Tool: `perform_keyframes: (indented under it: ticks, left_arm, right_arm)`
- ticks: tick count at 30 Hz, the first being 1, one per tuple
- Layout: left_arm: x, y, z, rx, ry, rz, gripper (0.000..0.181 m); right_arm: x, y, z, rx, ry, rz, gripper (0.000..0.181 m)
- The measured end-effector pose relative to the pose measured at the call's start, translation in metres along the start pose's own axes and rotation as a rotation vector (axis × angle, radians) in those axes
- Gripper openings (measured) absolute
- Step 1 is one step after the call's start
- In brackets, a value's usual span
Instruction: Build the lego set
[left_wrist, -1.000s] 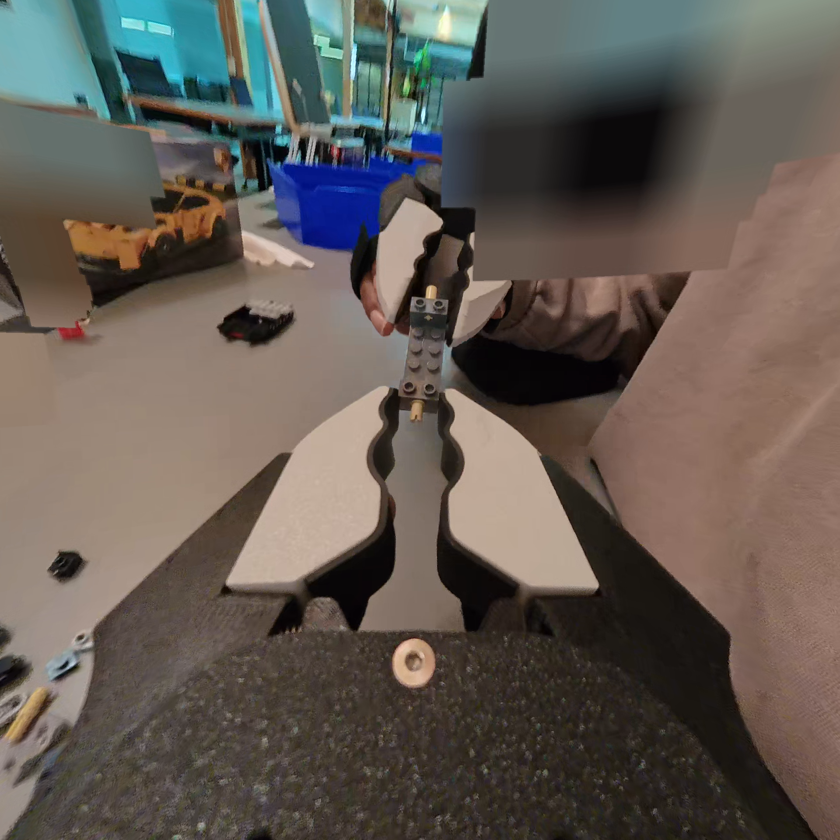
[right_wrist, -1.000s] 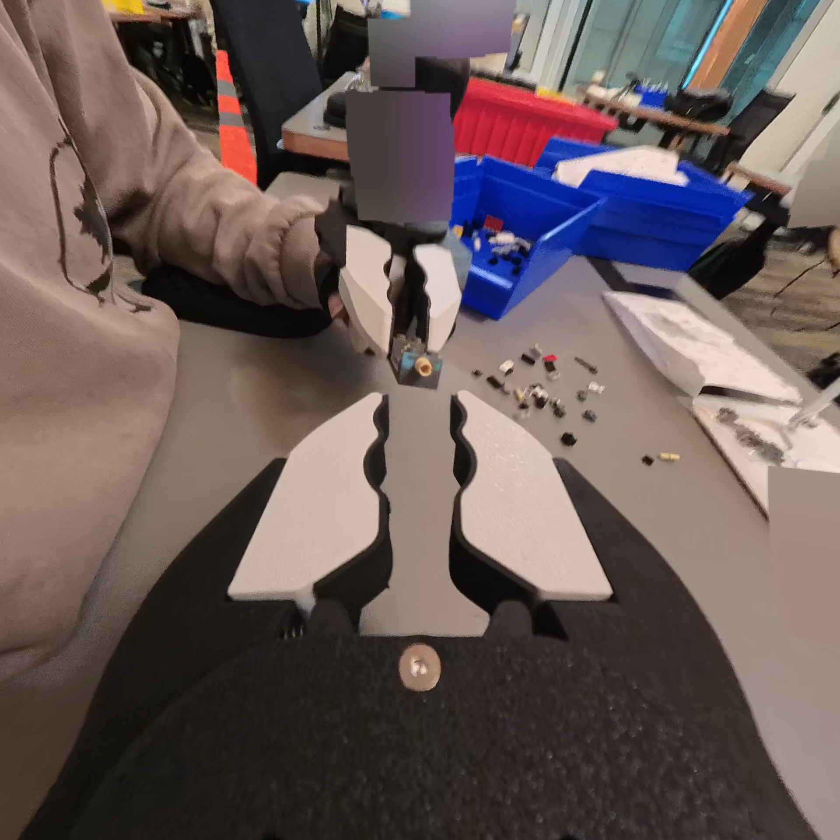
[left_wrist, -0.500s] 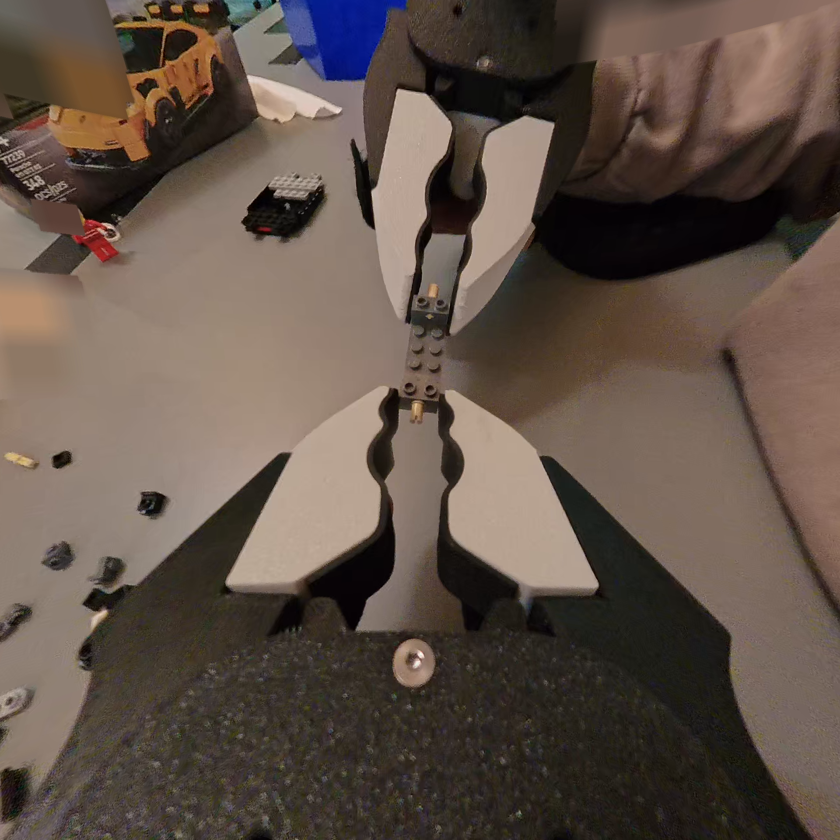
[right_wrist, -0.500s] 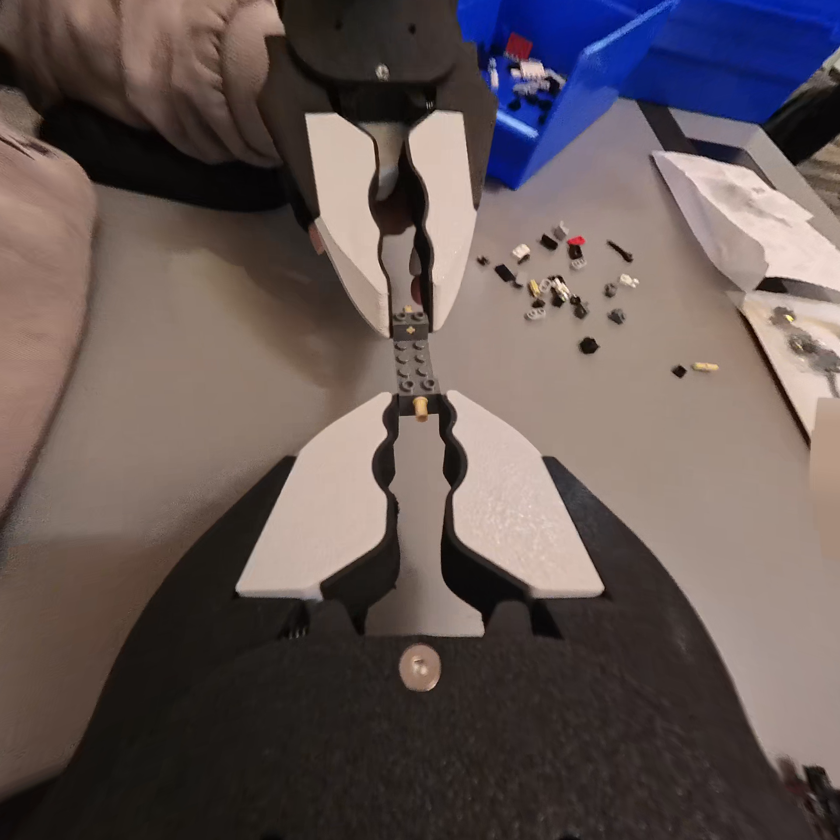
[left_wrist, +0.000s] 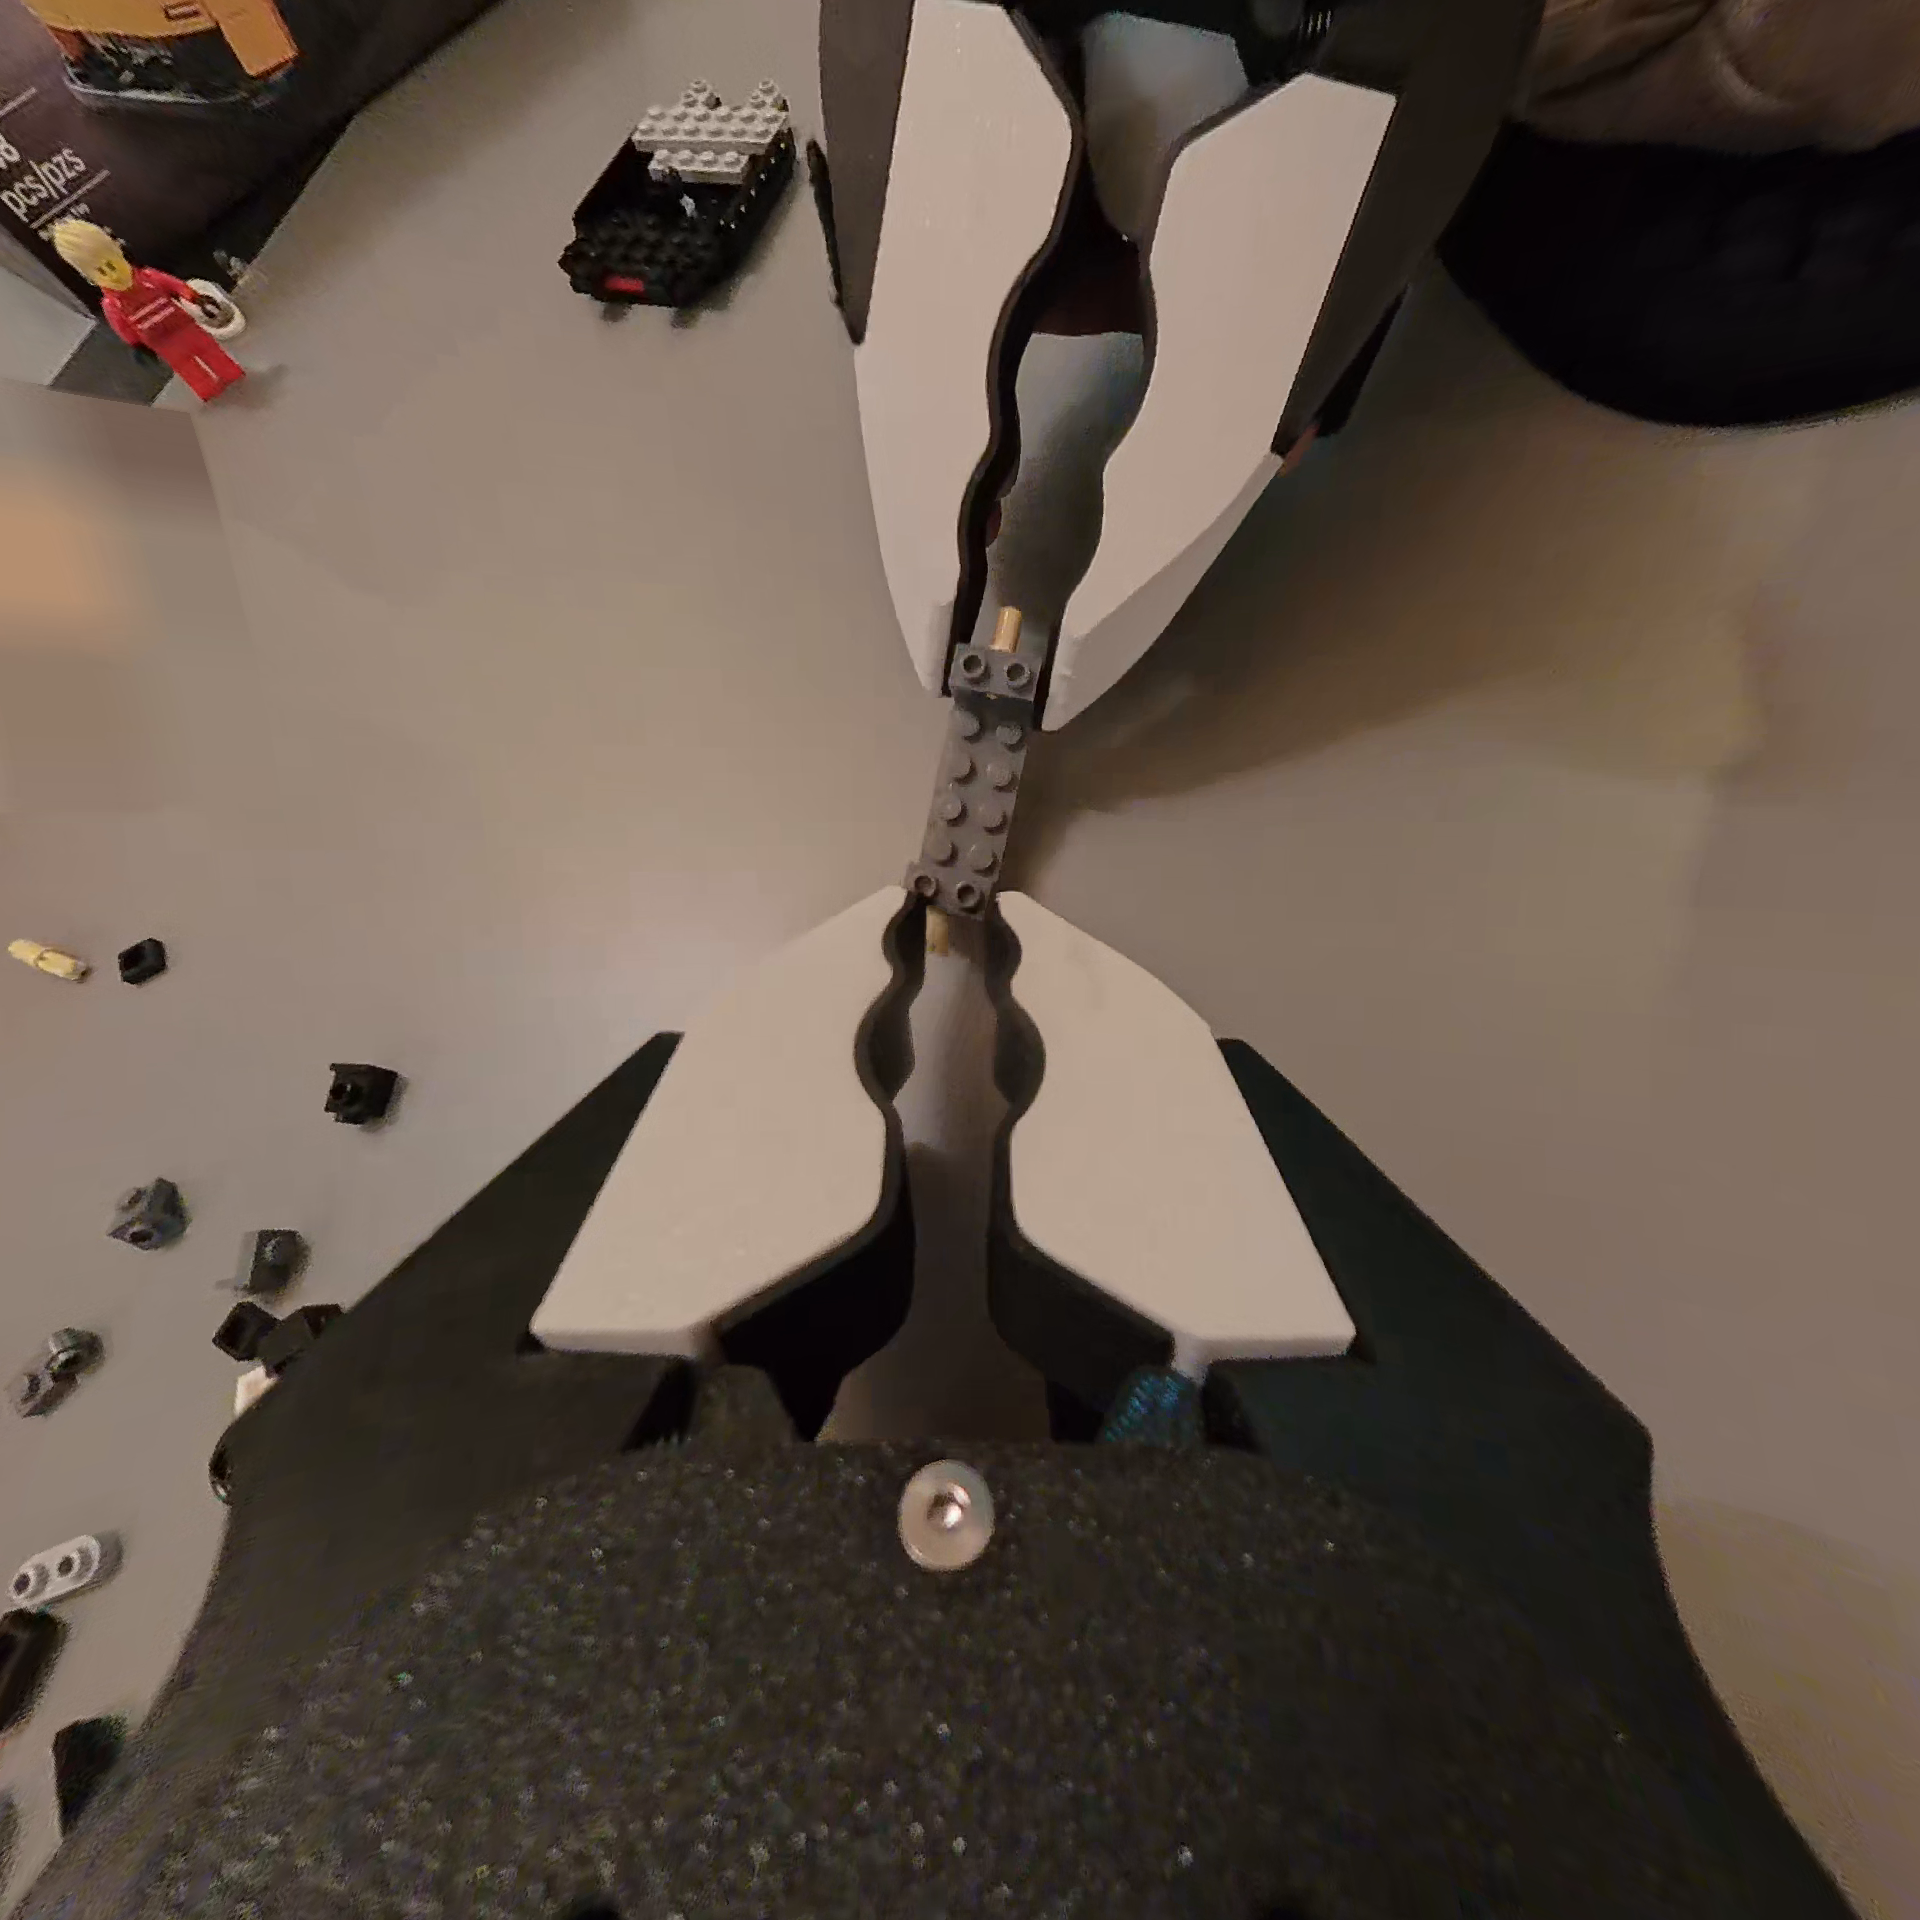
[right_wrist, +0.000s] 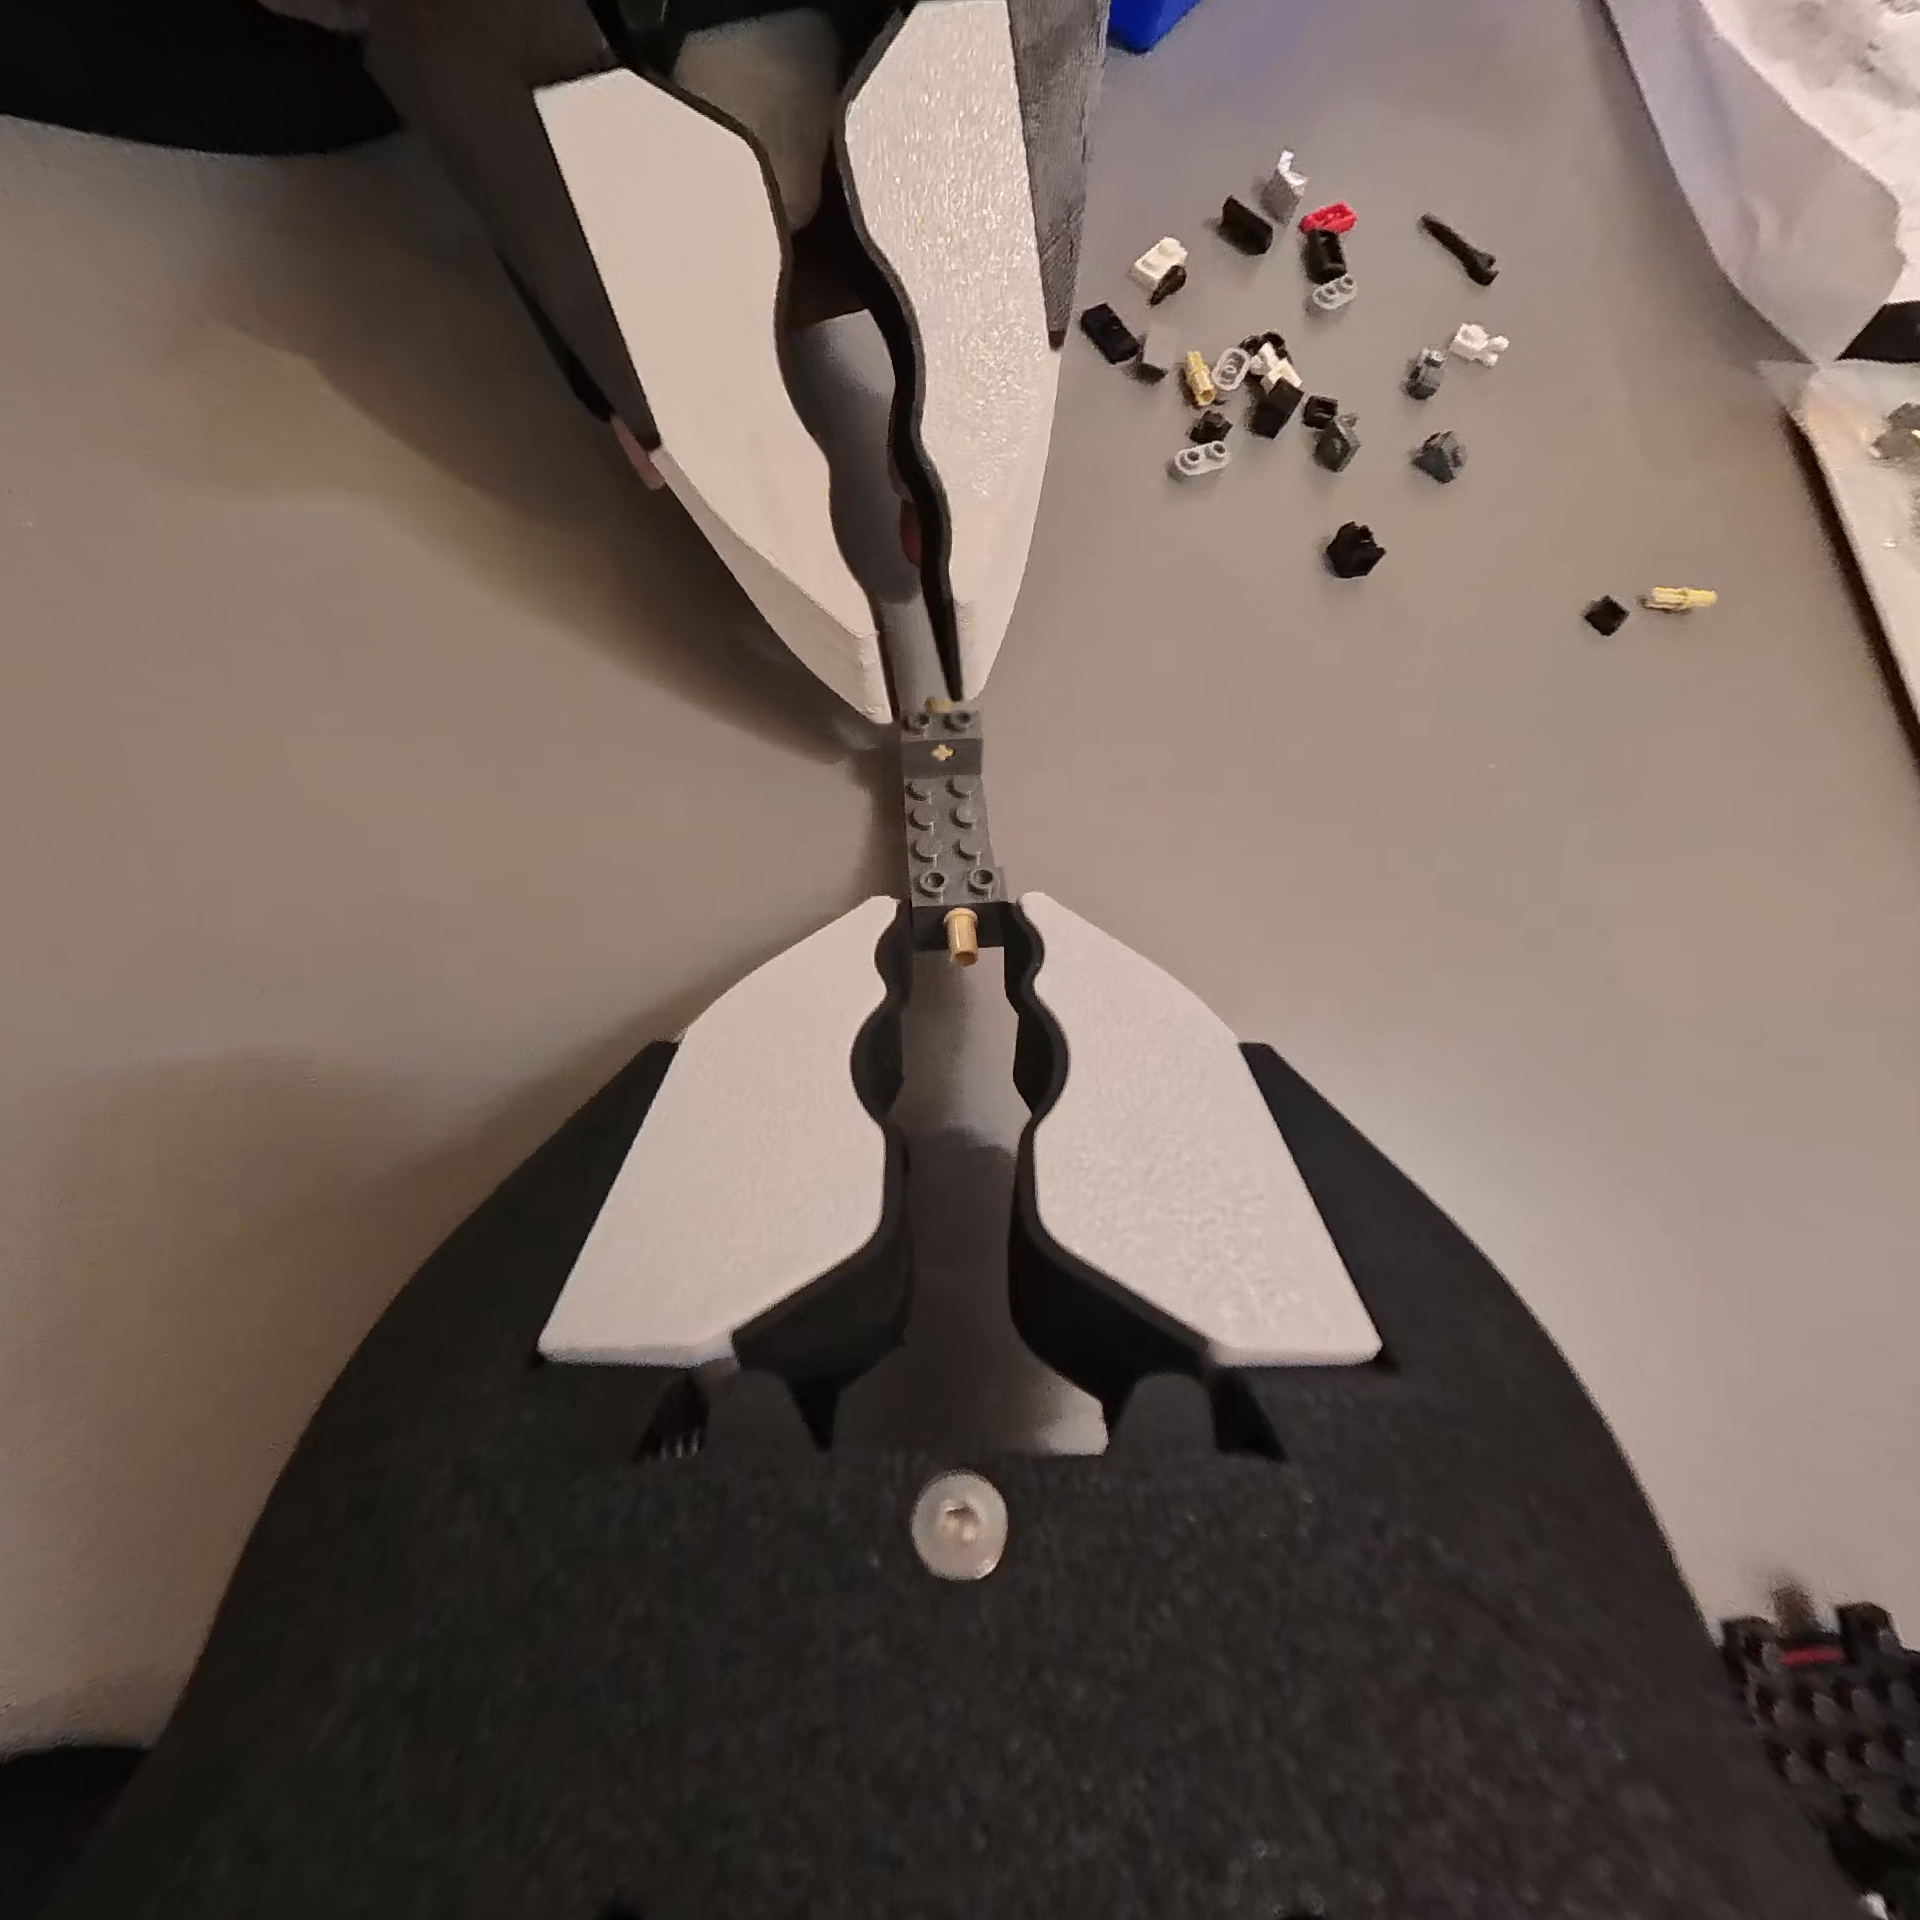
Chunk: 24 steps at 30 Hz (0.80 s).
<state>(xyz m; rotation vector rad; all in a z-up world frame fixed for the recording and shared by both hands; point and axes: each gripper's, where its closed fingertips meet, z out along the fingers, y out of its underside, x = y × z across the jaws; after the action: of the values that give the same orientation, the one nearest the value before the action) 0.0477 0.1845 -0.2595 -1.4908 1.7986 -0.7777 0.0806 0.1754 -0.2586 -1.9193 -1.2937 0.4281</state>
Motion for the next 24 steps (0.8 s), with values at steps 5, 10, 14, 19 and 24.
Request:
perform_keyframes:
  ticks: [5,10,14,19,24]
  left_arm:
    - [0.001,0.002,-0.004,0.005,-0.001,-0.004,0.016]
    - [-0.003,0.0,-0.009,0.047,-0.021,-0.026,0.015]
    - [-0.01,-0.003,-0.015,0.098,-0.066,-0.039,0.013]
    - [-0.019,-0.006,-0.02,0.137,-0.109,-0.053,0.012]
    - [-0.04,-0.019,-0.04,0.277,-0.242,-0.078,0.013]
  right_arm:
    - [0.002,0.008,0.005,-0.049,0.016,-0.047,0.017]
    - [0.011,0.009,0.005,-0.054,0.051,-0.055,0.025]
    - [0.013,0.008,0.001,-0.036,0.068,-0.044,0.025]
    - [0.02,0.011,0.006,-0.036,0.101,-0.04,0.018]
    - [0.021,0.007,0.002,0.01,0.11,-0.01,0.022]
